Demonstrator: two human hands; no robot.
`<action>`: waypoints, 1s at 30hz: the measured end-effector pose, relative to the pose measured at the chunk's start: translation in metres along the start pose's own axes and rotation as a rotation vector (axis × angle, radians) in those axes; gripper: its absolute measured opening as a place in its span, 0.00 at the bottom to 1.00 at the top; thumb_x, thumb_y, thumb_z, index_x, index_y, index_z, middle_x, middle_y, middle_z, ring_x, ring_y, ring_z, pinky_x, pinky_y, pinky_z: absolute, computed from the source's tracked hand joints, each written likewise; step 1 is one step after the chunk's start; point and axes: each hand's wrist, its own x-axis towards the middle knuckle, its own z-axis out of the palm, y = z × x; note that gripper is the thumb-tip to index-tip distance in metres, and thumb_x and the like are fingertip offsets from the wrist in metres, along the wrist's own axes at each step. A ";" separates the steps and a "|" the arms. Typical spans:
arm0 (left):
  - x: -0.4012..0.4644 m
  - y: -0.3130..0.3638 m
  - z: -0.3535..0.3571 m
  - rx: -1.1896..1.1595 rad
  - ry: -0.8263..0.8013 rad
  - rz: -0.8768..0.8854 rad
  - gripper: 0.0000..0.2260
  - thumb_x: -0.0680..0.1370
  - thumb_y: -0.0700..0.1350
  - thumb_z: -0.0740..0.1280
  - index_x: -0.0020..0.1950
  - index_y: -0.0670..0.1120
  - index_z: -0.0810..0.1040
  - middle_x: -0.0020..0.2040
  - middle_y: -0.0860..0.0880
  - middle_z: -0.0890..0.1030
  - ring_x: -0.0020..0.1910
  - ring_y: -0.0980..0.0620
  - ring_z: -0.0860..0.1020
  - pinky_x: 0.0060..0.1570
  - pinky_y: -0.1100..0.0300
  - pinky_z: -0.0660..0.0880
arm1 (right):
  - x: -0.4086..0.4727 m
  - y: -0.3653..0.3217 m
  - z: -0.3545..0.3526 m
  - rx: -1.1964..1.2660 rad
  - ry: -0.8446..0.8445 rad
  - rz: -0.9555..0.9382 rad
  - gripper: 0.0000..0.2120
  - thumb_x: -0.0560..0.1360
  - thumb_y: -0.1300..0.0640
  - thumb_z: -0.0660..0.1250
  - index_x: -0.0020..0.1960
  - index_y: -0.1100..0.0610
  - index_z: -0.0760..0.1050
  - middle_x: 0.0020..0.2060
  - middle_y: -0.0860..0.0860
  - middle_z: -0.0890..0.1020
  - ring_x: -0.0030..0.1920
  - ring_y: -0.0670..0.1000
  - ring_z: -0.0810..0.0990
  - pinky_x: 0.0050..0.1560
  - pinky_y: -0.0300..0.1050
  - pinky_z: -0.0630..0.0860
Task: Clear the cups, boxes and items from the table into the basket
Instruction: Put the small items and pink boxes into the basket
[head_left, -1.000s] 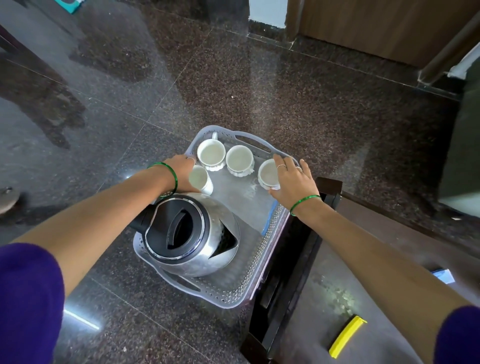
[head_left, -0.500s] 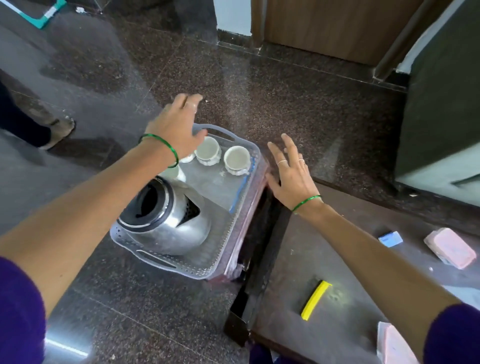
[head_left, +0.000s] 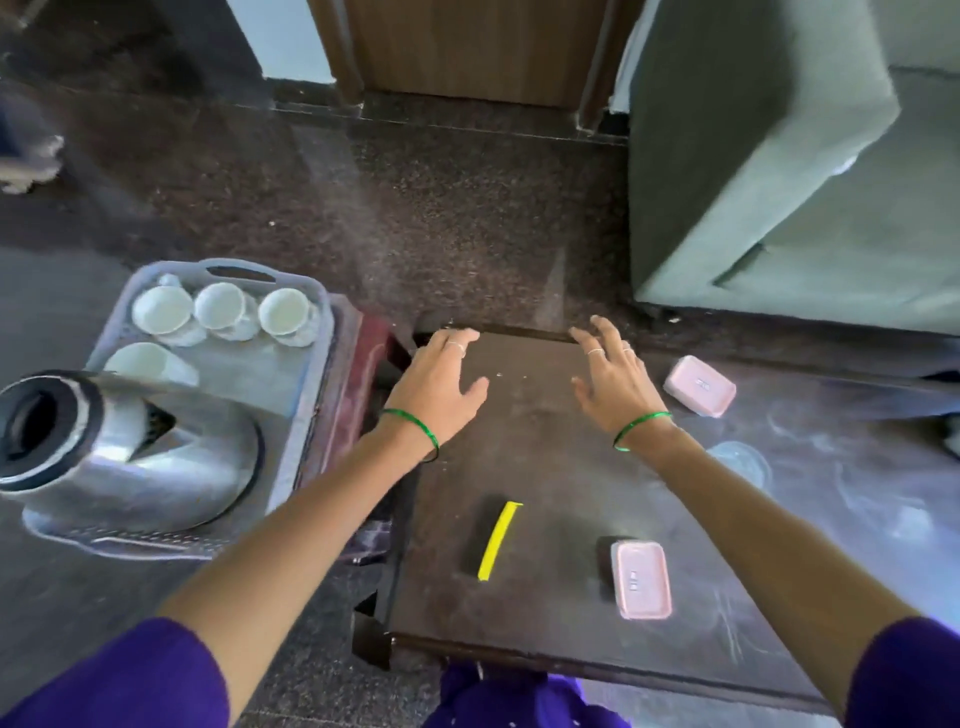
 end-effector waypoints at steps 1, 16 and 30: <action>0.002 0.007 0.012 -0.103 0.007 -0.080 0.23 0.77 0.45 0.68 0.71 0.44 0.69 0.67 0.45 0.72 0.64 0.45 0.73 0.64 0.53 0.70 | -0.001 0.012 0.003 -0.013 -0.051 0.021 0.29 0.75 0.58 0.64 0.74 0.59 0.59 0.74 0.59 0.56 0.68 0.63 0.64 0.66 0.55 0.64; -0.043 0.009 0.153 0.044 -0.346 -0.599 0.21 0.74 0.50 0.71 0.64 0.48 0.73 0.63 0.48 0.76 0.60 0.45 0.76 0.57 0.53 0.73 | 0.011 0.101 0.051 -0.058 -0.448 0.058 0.32 0.74 0.57 0.66 0.74 0.56 0.58 0.74 0.55 0.56 0.69 0.63 0.63 0.68 0.56 0.65; -0.085 0.001 0.210 0.227 -0.335 -0.554 0.16 0.77 0.34 0.64 0.64 0.43 0.68 0.61 0.45 0.72 0.59 0.43 0.75 0.49 0.51 0.73 | 0.011 0.113 0.092 -0.277 -0.352 -0.051 0.14 0.80 0.60 0.55 0.65 0.55 0.66 0.62 0.57 0.65 0.60 0.62 0.67 0.41 0.53 0.68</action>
